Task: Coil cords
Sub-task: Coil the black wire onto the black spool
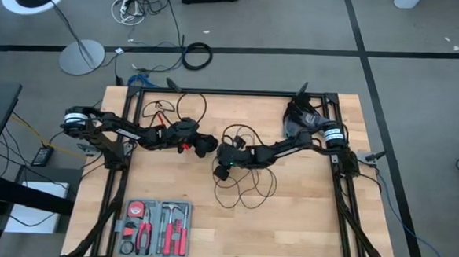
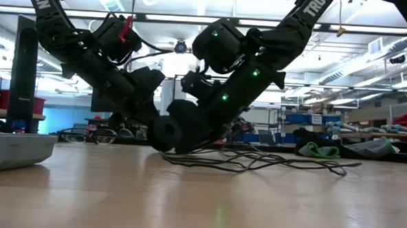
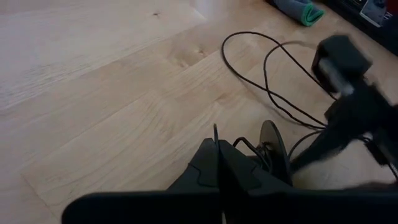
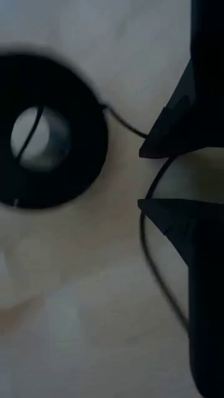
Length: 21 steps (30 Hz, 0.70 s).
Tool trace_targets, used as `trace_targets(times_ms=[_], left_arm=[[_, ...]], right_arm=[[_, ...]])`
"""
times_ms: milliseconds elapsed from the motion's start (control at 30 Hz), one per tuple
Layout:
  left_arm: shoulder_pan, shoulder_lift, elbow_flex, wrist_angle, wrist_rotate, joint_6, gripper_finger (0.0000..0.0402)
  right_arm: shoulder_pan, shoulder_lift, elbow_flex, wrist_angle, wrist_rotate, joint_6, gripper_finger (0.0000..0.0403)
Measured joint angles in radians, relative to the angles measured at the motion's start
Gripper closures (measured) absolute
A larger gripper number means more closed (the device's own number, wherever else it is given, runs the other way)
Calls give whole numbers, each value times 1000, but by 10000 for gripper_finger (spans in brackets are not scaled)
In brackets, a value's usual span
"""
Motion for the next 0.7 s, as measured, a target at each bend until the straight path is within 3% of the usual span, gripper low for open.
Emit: trace_targets(times_ms=[700], left_arm=[[0,-1,0,3,-3,23,402]], right_arm=[[19,-35,-3,-20,254,-71,291]])
